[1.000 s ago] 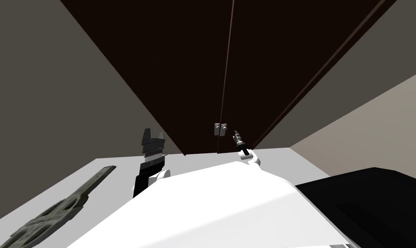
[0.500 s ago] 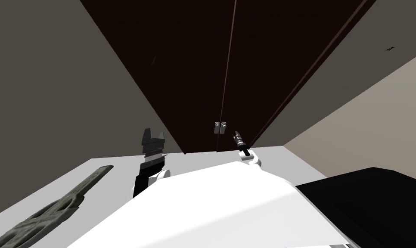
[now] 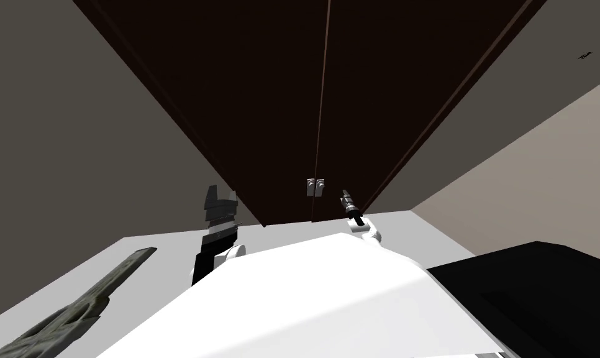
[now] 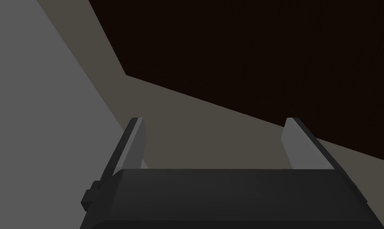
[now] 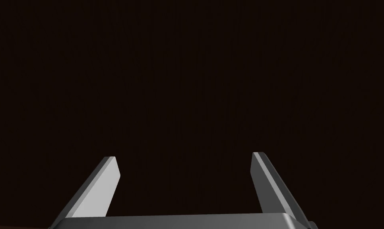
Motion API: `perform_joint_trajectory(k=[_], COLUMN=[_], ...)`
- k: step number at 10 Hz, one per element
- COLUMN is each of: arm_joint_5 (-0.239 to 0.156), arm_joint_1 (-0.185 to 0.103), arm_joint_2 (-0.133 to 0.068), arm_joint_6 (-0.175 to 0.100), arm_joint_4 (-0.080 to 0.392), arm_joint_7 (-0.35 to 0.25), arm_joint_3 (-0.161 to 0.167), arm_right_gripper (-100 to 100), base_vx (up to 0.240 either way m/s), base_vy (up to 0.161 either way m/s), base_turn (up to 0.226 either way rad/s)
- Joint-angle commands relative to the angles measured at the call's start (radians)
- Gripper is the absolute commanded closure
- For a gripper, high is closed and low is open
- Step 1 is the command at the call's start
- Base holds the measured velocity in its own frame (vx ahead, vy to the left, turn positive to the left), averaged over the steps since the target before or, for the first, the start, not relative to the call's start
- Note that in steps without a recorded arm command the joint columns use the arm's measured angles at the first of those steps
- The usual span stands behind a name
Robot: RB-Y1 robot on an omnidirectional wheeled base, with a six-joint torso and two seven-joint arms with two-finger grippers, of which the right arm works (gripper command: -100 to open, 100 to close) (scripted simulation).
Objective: Pull the door open
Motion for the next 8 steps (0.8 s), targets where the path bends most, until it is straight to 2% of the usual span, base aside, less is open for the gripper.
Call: perform_joint_trajectory(k=[1,4,5,6,8], arm_joint_5=[0.001,0.005,0.005,0.005,0.005], arm_joint_1=[-0.015,-0.041,-0.046,-0.046,-0.046], arm_joint_2=[0.009,0.027,0.024,0.024,0.024], arm_joint_6=[-0.006,-0.013,-0.017,-0.017,-0.017], arm_joint_4=[0.003,-0.004,0.008,0.008,0.008], arm_joint_7=[0.003,0.005,0.009,0.009,0.009], arm_joint_3=[0.009,0.036,0.029,0.029,0.029], arm_right_gripper=[-100,-100,-100,100,100], base_vx=[0.204,0.206,0.065,-0.003,-0.026], base_vy=[0.046,0.066,0.030,-0.002,-0.012], base_turn=[0.099,0.124,0.018,-0.016,-0.002])
